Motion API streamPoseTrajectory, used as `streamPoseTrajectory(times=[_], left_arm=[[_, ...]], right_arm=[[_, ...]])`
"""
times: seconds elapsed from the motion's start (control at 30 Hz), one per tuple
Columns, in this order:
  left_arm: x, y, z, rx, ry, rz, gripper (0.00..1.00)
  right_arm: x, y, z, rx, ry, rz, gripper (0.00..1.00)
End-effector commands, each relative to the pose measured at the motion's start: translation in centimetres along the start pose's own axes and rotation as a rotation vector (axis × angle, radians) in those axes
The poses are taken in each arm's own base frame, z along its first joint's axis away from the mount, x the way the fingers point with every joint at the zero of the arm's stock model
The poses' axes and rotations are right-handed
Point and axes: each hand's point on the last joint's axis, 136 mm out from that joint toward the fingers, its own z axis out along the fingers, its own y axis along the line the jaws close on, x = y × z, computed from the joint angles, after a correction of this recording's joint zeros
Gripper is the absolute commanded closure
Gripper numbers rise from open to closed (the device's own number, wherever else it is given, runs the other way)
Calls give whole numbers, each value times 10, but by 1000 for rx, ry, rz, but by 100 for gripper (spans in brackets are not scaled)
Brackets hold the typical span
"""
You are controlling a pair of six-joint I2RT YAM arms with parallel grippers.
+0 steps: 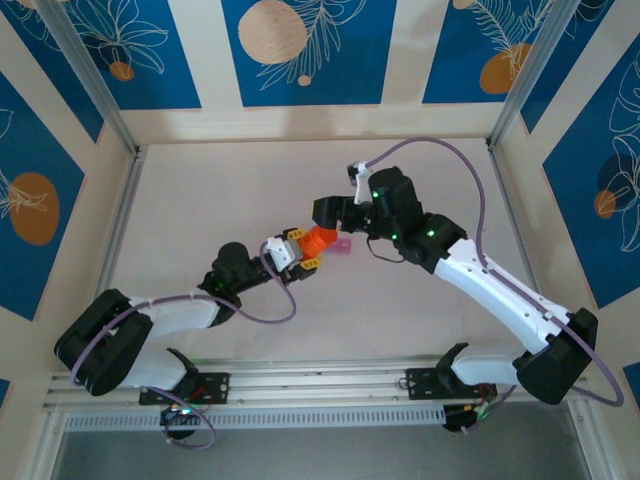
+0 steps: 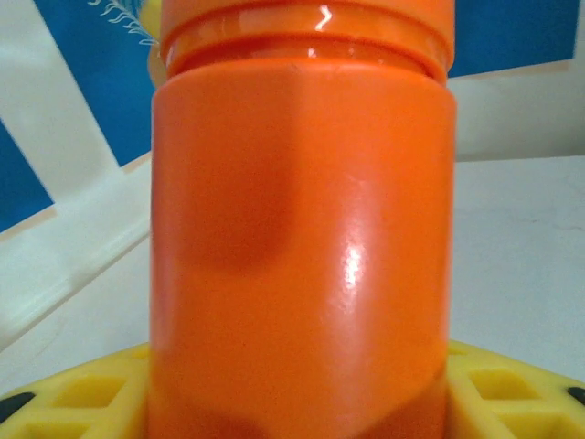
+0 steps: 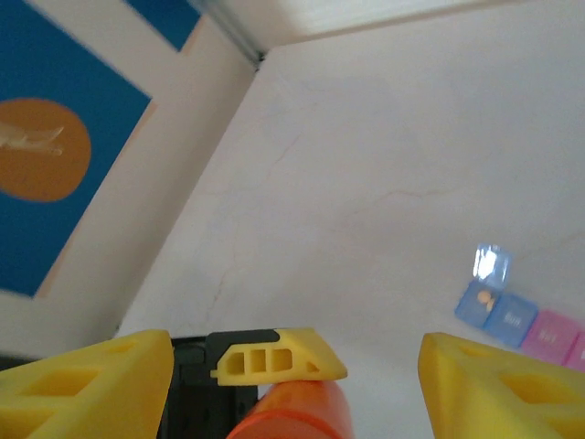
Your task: Sort the pills into containers
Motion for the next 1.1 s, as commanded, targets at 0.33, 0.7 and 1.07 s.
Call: streamPoseTrajectory(times=[0.33, 0.7, 1.07], left_arm=[[-35, -29, -13, 228, -127, -50, 100], [-41, -39, -18, 291, -131, -57, 100], [-44, -43, -18, 328, -138, -65, 100]], right_arm=[[39, 67, -78, -748, -38, -1001, 34], [65, 76, -86, -943, -20, -1194, 41], [79, 65, -53, -877, 87, -1272, 37]])
